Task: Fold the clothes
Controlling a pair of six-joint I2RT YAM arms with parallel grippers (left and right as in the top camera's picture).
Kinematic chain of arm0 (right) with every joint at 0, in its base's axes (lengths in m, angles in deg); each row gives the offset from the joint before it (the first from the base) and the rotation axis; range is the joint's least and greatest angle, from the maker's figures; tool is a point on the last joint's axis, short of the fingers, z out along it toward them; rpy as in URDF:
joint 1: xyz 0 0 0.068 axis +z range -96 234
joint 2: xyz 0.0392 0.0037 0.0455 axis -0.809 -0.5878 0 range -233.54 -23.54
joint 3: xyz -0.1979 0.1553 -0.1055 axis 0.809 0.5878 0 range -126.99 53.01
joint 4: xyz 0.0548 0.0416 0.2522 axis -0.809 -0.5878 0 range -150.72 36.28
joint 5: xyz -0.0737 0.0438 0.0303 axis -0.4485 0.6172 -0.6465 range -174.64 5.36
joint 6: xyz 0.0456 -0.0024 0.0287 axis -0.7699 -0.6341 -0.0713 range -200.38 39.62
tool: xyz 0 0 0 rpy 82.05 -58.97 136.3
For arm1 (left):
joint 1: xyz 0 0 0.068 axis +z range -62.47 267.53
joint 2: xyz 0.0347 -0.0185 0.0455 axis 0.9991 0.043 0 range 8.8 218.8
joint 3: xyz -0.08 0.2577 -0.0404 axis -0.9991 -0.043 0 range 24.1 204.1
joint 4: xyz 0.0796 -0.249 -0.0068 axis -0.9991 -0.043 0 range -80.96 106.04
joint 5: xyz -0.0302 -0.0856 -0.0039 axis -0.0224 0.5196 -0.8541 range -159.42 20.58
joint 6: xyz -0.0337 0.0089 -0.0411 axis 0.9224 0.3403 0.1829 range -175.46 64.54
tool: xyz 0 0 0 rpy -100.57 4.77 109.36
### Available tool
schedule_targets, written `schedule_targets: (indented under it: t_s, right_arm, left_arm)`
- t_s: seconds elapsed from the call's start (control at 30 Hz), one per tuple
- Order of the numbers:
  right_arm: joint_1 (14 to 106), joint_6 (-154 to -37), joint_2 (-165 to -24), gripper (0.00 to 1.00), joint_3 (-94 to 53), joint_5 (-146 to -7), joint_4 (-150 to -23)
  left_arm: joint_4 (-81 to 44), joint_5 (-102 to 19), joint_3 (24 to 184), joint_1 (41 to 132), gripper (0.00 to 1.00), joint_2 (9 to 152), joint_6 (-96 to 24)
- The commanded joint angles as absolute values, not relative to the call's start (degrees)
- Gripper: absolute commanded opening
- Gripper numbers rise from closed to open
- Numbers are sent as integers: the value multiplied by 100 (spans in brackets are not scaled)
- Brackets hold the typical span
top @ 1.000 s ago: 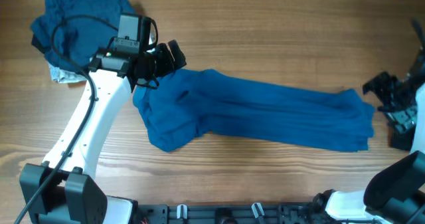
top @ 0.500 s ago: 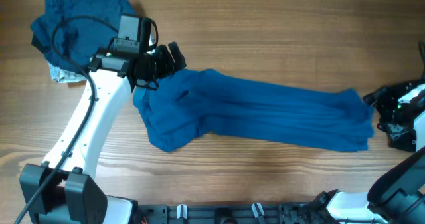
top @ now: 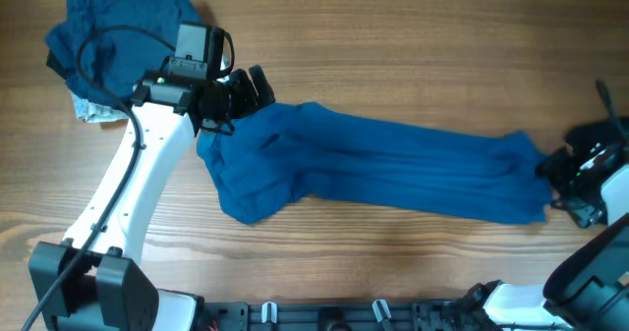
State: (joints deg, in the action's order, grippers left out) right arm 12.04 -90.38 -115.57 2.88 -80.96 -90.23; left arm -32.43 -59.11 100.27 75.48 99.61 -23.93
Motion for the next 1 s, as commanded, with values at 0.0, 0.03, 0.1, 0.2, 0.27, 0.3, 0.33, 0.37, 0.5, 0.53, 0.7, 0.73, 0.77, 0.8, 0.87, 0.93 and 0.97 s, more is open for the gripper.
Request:
schedule_targets:
  t_s: [0.0, 0.03, 0.1, 0.2, 0.27, 0.3, 0.33, 0.37, 0.5, 0.53, 0.7, 0.73, 0.77, 0.8, 0.87, 0.93, 0.97]
  right_arm:
    - [1198, -8463, -11601, 95, 588, -7704, -8715]
    - [1198, -8284, -11601, 95, 662, -7455, -8593]
    - [1198, -8188, -11601, 95, 743, -7425, -8492]
    - [1198, -8147, -11605, 96, 784, -7339, -8396]
    - [1200, -7834, -11608, 96, 826, -6854, -8300]
    - [1200, -7843, -11608, 96, 870, -6732, -8239]
    - [1204, -7843, -11612, 96, 929, -6653, -8173]
    - [1202, -7843, -11623, 96, 996, -6660, -8129]
    - [1202, -7900, -11710, 95, 1278, -6675, -7996]
    - [1202, -7904, -11712, 95, 1423, -6673, -7904]
    - [1202, -7932, -11712, 74, 1696, -6533, -7714]
    - [1204, -7954, -11712, 75, 1696, -6483, -7712]
    - [1204, -7956, -11712, 71, 1696, -6461, -7712]
    - [1202, -8090, -11712, 50, 1696, -6465, -7718]
    - [1202, -8160, -11712, 39, 1696, -6465, -7727]
    - [1202, -8214, -11712, 13, 1696, -6487, -7747]
    - [1202, -8260, -11712, 4, 1696, -6515, -7751]
  left_arm:
    - [-3256, -5946, 10055, 7537, 100, 9989, -2526]
    - [-3258, -5946, 10055, 7537, 100, 9989, -2526]
    - [-3265, -5946, 10055, 7537, 100, 9989, -2526]
    - [-3263, -5946, 10055, 7537, 100, 9989, -2526]
    - [-3250, -5946, 10055, 7537, 100, 9989, -2526]
    - [-3236, -5946, 10055, 7537, 100, 9989, -2526]
    - [-3221, -5946, 10055, 7537, 100, 9989, -2526]
    - [-3221, -5946, 10055, 7537, 100, 9989, -2524]
    - [-3223, -5946, 10055, 7537, 100, 9989, -2526]
    - [-3223, -5946, 10055, 7537, 100, 9989, -2524]
    - [-3223, -5946, 10055, 7537, 100, 9989, -2524]
    - [-3223, -5946, 10055, 7537, 100, 9989, -2526]
    - [-3223, -5946, 10055, 7537, 100, 9989, -2526]
    - [-3223, -5946, 10055, 7537, 100, 9989, -2526]
    - [-3226, -5946, 10055, 7537, 100, 9989, -2526]
    - [-3226, -5946, 10055, 7537, 100, 9989, -2524]
    - [-3226, -5946, 10055, 7537, 100, 9989, -2526]
